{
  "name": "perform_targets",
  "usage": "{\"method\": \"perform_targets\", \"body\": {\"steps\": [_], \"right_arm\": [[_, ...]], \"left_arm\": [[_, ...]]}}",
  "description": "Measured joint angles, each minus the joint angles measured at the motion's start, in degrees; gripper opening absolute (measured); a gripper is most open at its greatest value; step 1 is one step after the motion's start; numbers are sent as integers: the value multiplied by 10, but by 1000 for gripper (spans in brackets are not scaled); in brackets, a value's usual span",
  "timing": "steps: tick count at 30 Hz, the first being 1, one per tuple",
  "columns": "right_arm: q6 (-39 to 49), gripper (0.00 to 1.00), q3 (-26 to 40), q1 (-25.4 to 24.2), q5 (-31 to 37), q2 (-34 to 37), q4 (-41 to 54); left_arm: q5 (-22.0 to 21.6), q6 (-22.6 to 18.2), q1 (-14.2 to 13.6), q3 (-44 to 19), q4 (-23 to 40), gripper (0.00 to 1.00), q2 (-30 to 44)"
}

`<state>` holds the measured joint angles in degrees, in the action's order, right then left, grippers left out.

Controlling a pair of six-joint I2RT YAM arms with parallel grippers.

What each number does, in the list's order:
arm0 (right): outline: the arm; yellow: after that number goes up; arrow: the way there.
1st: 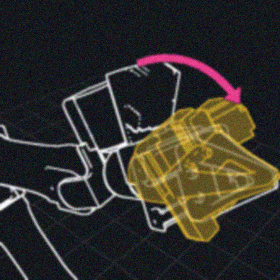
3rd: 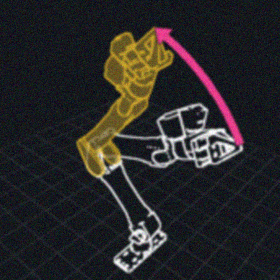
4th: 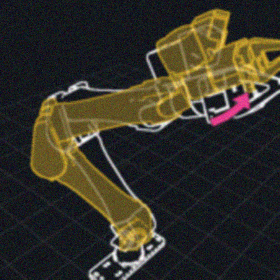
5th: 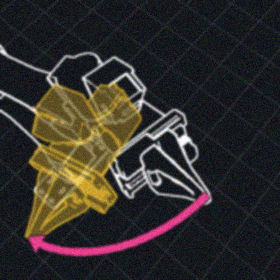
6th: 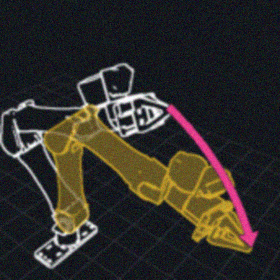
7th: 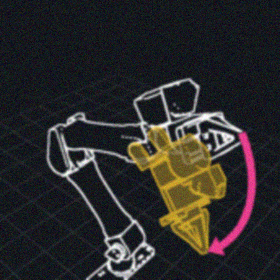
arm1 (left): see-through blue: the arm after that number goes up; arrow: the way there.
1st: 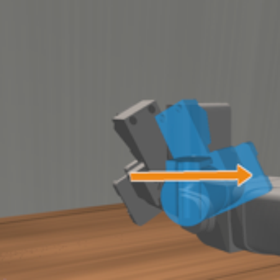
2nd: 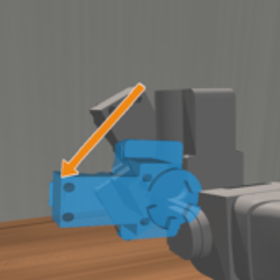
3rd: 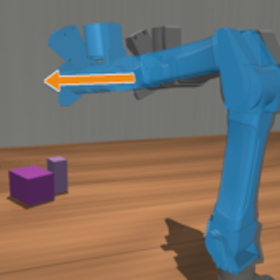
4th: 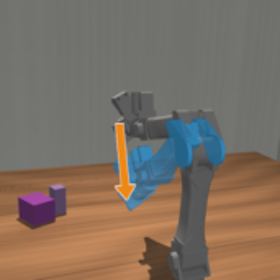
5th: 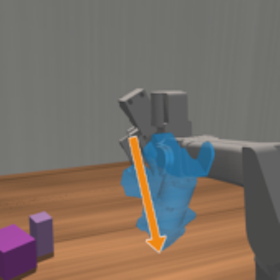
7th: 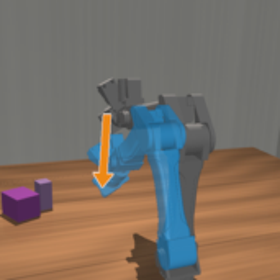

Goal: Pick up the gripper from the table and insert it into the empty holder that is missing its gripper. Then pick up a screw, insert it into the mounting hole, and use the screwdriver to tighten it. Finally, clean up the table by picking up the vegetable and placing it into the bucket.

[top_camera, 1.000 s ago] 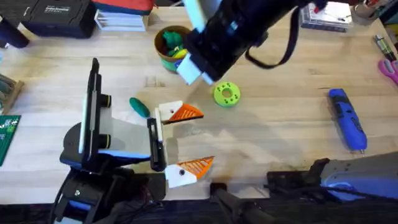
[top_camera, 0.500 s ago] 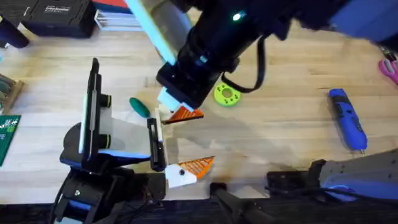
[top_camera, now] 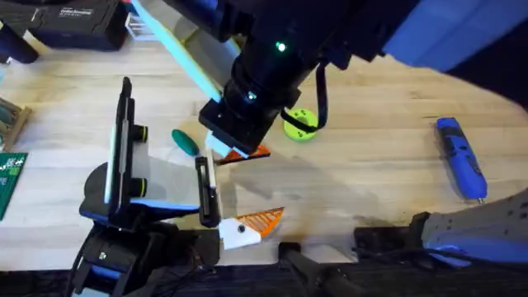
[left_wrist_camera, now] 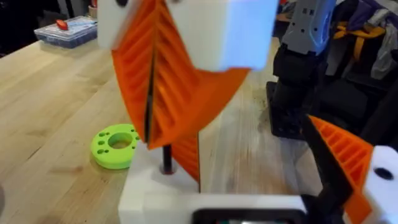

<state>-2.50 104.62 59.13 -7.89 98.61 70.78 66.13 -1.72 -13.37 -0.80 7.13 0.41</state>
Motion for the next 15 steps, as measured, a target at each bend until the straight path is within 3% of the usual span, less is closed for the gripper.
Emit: {"method": "perform_targets", "body": {"steps": [15], "right_arm": [[0,8,0,5,23,0,-1]], "left_arm": [[1,0,0,0,0,985,0]]}}
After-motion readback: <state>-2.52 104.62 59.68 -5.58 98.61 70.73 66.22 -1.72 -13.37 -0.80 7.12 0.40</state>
